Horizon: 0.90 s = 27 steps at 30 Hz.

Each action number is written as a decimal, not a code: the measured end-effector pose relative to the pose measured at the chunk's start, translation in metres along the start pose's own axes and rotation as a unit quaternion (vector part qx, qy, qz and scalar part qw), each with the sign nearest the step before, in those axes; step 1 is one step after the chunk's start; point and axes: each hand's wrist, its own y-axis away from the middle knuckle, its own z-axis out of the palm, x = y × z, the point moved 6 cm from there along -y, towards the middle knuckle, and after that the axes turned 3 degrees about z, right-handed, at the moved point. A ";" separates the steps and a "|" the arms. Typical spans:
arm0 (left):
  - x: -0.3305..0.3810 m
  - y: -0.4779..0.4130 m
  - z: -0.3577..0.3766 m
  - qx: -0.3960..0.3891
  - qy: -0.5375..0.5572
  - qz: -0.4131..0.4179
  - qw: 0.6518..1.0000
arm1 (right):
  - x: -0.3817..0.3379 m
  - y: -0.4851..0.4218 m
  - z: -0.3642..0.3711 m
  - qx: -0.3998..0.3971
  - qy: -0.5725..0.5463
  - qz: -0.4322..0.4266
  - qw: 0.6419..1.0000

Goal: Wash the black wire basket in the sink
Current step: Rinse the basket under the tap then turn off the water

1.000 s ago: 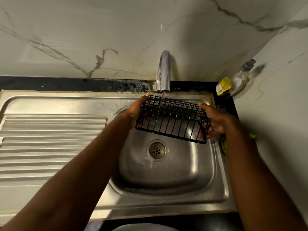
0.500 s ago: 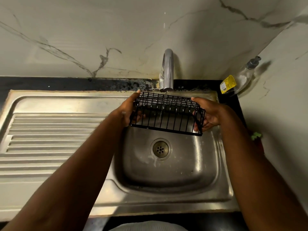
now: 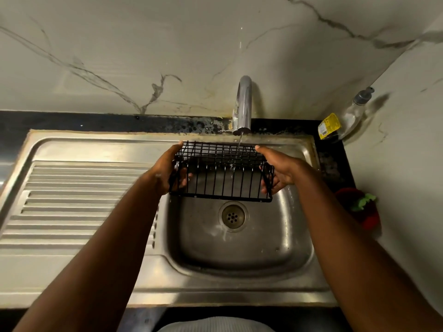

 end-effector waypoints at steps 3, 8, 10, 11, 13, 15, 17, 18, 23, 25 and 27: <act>0.001 0.006 -0.003 -0.005 -0.010 0.028 1.000 | 0.000 0.005 0.004 0.014 -0.009 -0.035 0.999; 0.001 0.014 0.007 -0.008 -0.042 0.072 0.997 | 0.011 0.007 -0.002 0.064 -0.074 -0.086 0.991; -0.001 0.020 0.017 -0.023 -0.053 0.085 0.995 | 0.021 0.004 -0.008 0.101 -0.126 -0.105 0.981; -0.001 0.023 0.025 -0.033 -0.048 0.097 0.994 | 0.026 0.002 -0.009 0.107 -0.156 -0.119 0.975; -0.003 0.021 0.029 -0.043 -0.037 0.102 0.993 | 0.042 -0.003 -0.007 0.100 -0.220 -0.144 0.960; -0.006 0.018 0.031 -0.088 -0.028 0.053 0.994 | 0.060 -0.002 -0.002 0.089 -0.259 -0.164 0.948; -0.015 0.010 0.025 -0.118 -0.032 -0.008 0.993 | 0.073 0.007 0.005 0.104 -0.288 -0.204 0.930; -0.022 0.005 0.022 -0.110 -0.039 -0.052 0.992 | 0.076 0.014 0.008 0.117 -0.298 -0.233 0.918; -0.044 0.012 0.029 -0.086 0.018 -0.122 0.989 | 0.072 0.044 0.014 0.122 -0.313 -0.335 0.880; -0.041 0.006 0.035 -0.096 0.035 -0.065 0.993 | 0.066 0.050 0.010 0.109 -0.315 -0.347 0.877; -0.038 0.005 0.038 -0.087 0.042 -0.024 0.995 | 0.061 0.049 0.007 0.087 -0.316 -0.347 0.879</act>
